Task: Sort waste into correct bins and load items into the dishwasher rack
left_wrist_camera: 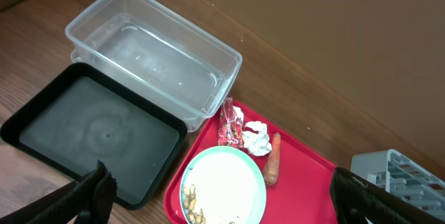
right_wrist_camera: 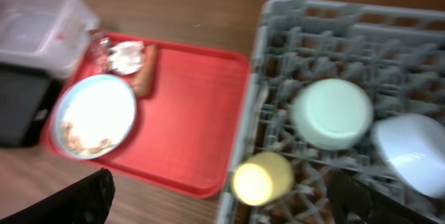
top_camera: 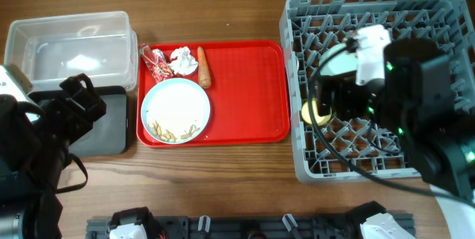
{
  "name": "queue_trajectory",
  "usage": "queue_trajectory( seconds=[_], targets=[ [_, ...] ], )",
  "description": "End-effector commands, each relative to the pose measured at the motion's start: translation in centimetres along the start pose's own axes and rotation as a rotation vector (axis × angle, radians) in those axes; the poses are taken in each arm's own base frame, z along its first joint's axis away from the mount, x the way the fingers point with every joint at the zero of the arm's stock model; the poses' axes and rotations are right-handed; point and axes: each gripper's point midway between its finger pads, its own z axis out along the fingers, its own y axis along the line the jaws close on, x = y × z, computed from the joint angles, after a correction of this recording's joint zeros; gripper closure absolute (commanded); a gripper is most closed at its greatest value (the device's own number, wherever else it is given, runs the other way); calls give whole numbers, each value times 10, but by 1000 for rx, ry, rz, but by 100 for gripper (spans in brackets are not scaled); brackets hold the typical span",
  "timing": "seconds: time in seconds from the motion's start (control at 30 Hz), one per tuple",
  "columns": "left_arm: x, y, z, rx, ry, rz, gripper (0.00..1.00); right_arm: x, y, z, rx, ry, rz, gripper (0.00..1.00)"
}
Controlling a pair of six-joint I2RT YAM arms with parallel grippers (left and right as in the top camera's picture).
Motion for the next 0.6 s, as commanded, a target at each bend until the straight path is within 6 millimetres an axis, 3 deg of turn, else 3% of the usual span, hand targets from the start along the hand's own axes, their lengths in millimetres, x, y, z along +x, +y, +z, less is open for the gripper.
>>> queue_trajectory(
  seconds=[0.0, 0.1, 0.17, 0.3, 0.43, 0.57],
  targets=[
    [-3, 3, -1, -16, -13, -20, 0, -3, -32, -32, 174, -137, -15, 0],
    [-3, 3, -1, -17, -14, -20, 0, -15, -32, -48, 143, -348, -79, 0],
    [-3, 3, -1, -16, -13, -20, 0, -6, -33, -43, 123, -422, -92, 0],
    [-3, 3, -1, -17, -14, -20, 0, 36, -33, -16, 59, -518, -74, 0],
    [-3, 3, -1, -17, -14, -20, 0, 98, -53, 28, 72, -593, 57, 0],
    [-3, 3, -1, -17, -14, -20, 0, 129, -61, 55, 86, -657, 70, 0]
  ],
)
